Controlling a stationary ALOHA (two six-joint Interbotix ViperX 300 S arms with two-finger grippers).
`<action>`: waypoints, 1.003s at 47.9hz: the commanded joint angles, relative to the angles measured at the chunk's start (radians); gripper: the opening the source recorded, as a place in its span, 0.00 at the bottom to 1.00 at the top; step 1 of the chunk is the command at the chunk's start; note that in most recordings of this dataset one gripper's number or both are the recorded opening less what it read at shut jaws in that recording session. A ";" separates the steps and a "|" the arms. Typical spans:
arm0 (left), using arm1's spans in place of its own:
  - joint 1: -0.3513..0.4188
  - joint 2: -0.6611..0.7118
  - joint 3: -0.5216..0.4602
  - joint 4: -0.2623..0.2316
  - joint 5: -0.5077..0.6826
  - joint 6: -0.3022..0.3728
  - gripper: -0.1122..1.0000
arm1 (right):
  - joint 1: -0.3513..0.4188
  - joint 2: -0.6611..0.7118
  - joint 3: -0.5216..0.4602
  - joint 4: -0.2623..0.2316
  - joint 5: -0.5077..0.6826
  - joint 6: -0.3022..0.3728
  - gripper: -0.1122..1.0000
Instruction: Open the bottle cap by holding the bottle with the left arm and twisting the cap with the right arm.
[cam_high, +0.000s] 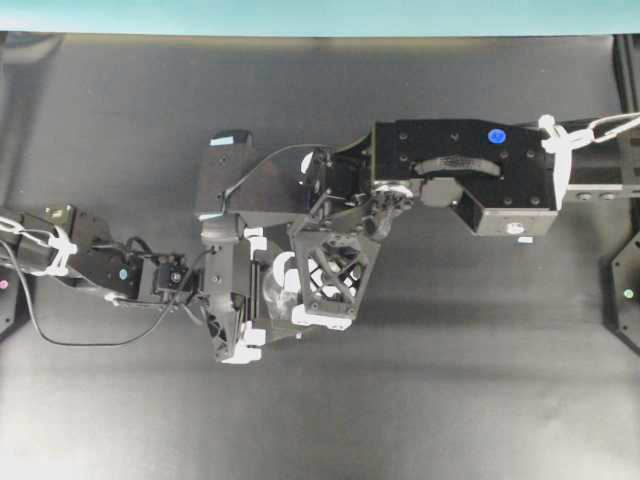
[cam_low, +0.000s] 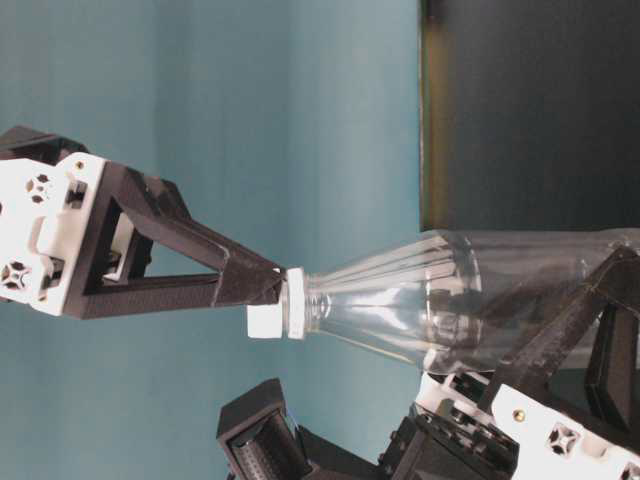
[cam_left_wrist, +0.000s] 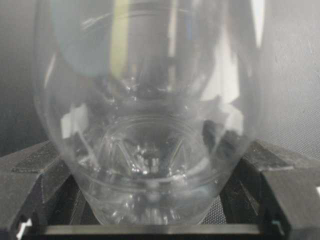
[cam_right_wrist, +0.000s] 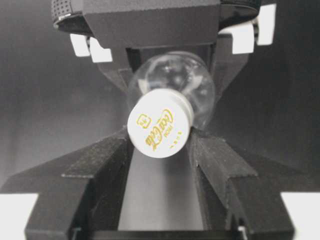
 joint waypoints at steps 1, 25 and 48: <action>-0.008 -0.002 -0.006 0.003 -0.003 0.002 0.82 | -0.002 0.005 -0.028 0.003 0.002 -0.023 0.42; -0.006 0.003 -0.006 0.003 -0.002 0.003 0.82 | -0.008 0.023 -0.063 -0.008 0.049 -0.453 0.42; -0.008 0.003 -0.003 0.003 -0.003 0.002 0.82 | -0.031 0.014 -0.043 -0.011 0.046 -0.663 0.12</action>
